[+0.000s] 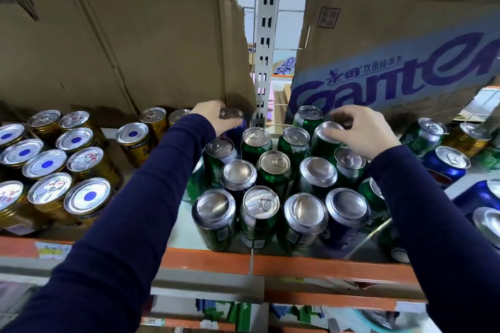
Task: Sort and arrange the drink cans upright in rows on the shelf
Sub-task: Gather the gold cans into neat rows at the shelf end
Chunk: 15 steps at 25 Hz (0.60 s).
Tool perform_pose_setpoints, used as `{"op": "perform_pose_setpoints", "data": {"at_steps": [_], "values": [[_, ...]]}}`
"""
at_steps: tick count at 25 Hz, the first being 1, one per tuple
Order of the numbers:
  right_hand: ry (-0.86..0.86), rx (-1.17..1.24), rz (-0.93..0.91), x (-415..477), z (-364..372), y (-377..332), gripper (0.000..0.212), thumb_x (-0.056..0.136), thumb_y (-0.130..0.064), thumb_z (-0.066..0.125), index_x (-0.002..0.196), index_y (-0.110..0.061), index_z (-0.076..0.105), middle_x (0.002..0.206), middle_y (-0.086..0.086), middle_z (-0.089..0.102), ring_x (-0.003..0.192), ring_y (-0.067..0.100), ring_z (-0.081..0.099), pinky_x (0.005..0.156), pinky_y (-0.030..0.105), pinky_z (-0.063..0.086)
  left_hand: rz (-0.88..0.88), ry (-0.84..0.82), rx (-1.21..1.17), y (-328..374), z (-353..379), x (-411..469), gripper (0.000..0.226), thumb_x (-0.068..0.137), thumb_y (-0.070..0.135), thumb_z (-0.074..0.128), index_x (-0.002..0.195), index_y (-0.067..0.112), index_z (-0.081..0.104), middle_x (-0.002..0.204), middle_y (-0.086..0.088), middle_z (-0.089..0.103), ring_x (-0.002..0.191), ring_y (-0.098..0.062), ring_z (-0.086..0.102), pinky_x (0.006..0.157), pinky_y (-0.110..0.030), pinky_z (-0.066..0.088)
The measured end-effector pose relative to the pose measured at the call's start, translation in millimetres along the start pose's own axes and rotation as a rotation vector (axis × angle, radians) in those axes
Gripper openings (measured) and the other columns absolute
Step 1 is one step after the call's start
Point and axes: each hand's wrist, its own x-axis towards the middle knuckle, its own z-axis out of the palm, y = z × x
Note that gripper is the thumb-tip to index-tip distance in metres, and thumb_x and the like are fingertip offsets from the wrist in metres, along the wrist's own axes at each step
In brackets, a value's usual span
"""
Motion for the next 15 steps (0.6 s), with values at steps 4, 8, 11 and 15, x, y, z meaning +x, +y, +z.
{"op": "perform_pose_setpoints", "data": {"at_steps": [4, 8, 11, 15], "values": [[-0.149, -0.141, 0.105, 8.9, 10.0, 4.0, 0.076, 0.072, -0.038, 0.079, 0.134, -0.007, 0.048, 0.132, 0.014, 0.055, 0.120, 0.029, 0.050, 0.090, 0.029, 0.037, 0.000, -0.028, 0.018, -4.9, 8.5, 16.7, 0.056, 0.072, 0.057, 0.070, 0.092, 0.005, 0.062, 0.091, -0.013, 0.064, 0.090, -0.031, 0.059, 0.071, -0.032, 0.044], [-0.130, -0.138, 0.192, 20.5, 26.1, 15.1, 0.059, 0.068, -0.037, 0.081, 0.111, -0.003, 0.057, 0.107, 0.017, 0.063, 0.097, 0.030, 0.057, 0.073, 0.029, 0.036, 0.009, 0.015, 0.029, -9.6, 8.4, 18.2, 0.060, 0.068, 0.062, 0.070, 0.089, 0.006, 0.065, 0.087, -0.013, 0.067, 0.084, -0.030, 0.059, 0.071, -0.035, 0.047], [-0.111, -0.104, 0.223, 22.1, 27.3, 19.9, 0.061, 0.067, -0.040, 0.081, 0.111, -0.004, 0.058, 0.102, 0.013, 0.063, 0.084, 0.024, 0.053, 0.070, 0.028, 0.035, 0.023, 0.043, -0.030, -16.0, 7.5, 17.3, 0.058, 0.066, 0.061, 0.071, 0.090, 0.009, 0.065, 0.087, -0.011, 0.067, 0.086, -0.028, 0.060, 0.073, -0.035, 0.049], [-0.064, -0.056, 0.217, 17.8, 24.0, 17.9, 0.074, 0.067, -0.040, 0.082, 0.125, -0.003, 0.054, 0.111, 0.013, 0.061, 0.098, 0.027, 0.056, 0.074, 0.028, 0.037, 0.071, 0.147, -0.178, -16.7, 0.8, 10.6, 0.058, 0.066, 0.057, 0.074, 0.100, 0.010, 0.065, 0.095, -0.006, 0.067, 0.091, -0.024, 0.060, 0.081, -0.035, 0.050]]}}
